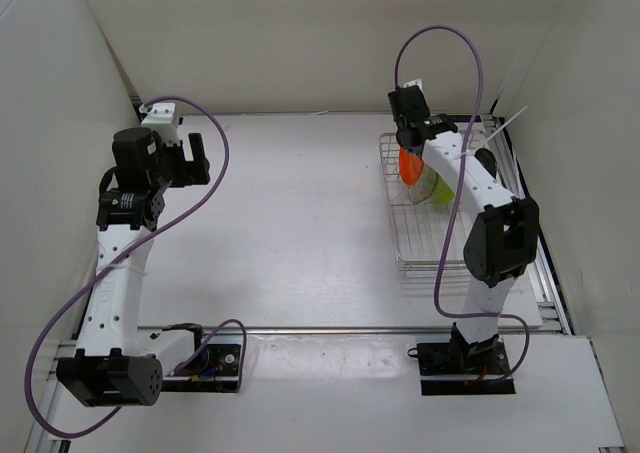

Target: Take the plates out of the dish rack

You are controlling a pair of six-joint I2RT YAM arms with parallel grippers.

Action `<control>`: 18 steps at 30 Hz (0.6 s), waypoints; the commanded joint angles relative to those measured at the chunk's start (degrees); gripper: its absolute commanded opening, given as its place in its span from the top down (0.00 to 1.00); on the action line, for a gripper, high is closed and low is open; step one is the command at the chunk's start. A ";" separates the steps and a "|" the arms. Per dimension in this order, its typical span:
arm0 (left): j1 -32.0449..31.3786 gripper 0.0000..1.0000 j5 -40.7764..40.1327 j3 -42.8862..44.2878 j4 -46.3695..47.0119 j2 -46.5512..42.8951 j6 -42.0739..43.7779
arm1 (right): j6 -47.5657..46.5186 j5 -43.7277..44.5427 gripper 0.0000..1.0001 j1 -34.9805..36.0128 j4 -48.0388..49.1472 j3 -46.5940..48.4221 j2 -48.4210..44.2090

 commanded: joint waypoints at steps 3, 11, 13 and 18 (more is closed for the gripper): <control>-0.18 0.00 1.57 6.67 -1.34 3.87 0.16 | -2.24 8.21 1.00 -0.35 -1.30 9.16 -3.79; -4.48 0.00 10.60 16.51 -1.88 12.56 0.78 | -3.46 5.25 1.00 -1.59 -1.31 9.70 -13.11; -6.85 0.00 12.90 18.54 -1.09 14.33 0.26 | -3.47 -2.55 1.00 -2.11 -3.06 9.70 -15.65; -14.06 0.00 20.02 24.68 -1.09 22.06 1.48 | -7.86 -33.13 1.00 -2.73 -8.17 4.53 -21.28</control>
